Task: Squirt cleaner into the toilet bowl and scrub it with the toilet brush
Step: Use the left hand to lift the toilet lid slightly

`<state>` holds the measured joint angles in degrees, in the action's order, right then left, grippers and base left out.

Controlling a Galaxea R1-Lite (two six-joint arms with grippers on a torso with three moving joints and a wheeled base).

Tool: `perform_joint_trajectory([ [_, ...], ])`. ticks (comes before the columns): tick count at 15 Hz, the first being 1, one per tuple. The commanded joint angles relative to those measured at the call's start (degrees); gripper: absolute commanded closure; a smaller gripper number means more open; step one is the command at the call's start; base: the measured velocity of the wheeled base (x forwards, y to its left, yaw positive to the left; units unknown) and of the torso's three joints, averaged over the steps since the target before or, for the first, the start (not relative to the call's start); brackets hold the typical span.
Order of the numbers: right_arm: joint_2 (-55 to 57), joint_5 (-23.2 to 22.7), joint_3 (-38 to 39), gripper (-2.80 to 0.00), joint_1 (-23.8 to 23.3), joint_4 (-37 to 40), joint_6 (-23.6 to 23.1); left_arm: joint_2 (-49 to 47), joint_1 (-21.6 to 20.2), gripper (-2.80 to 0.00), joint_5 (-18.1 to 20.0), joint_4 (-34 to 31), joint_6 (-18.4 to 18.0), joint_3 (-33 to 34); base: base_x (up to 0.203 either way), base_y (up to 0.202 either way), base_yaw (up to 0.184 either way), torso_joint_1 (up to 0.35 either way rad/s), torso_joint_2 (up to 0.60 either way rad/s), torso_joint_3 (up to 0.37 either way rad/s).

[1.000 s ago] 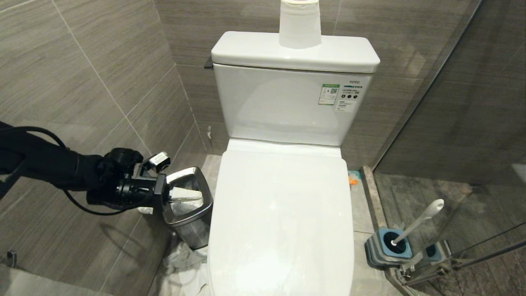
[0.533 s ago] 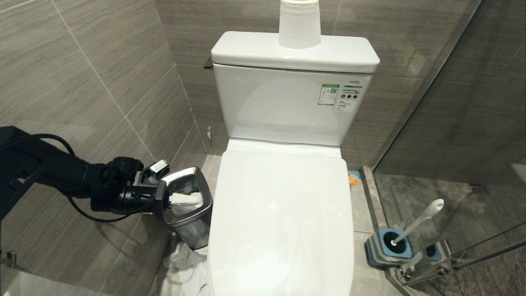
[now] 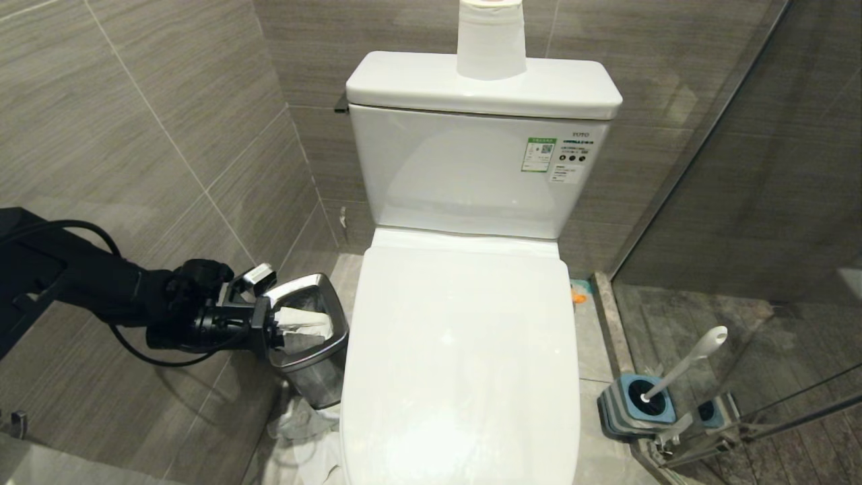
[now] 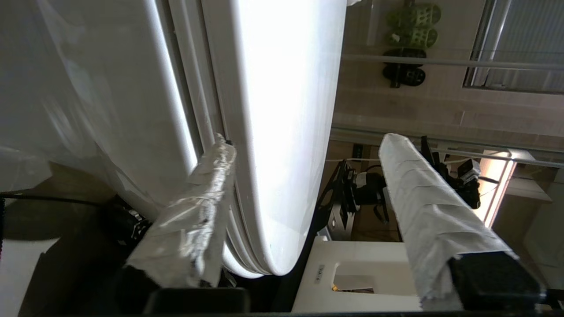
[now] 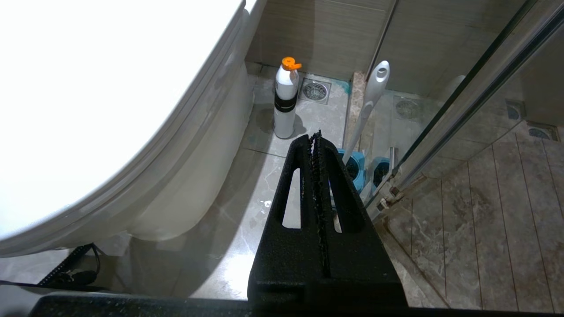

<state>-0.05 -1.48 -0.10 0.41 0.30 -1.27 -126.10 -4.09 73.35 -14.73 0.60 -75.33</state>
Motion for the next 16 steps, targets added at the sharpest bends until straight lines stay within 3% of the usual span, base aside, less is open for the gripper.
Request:
perform_joint_trajectory([
  [1, 0.0, 0.0, 0.0, 0.00, 0.0, 0.0, 0.0, -0.2, -1.1, -2.80, 1.4, 0.8, 0.0, -0.1, 0.000, 0.000, 0.000, 0.000, 0.00, 0.000],
  [5, 0.0, 0.0, 0.0, 0.00, 0.0, 0.0, -0.1, -0.2, -2.1, -2.80, 1.5, 4.6, 0.4, 0.0, 0.000, 0.000, 0.000, 0.000, 0.00, 0.000],
  [16, 0.0, 0.0, 0.0, 0.00, 0.0, 0.0, -0.1, 0.4, -2.3, -2.80, 1.3, 2.4, 4.0, 0.4, 0.000, 0.000, 0.000, 0.000, 0.00, 0.000],
])
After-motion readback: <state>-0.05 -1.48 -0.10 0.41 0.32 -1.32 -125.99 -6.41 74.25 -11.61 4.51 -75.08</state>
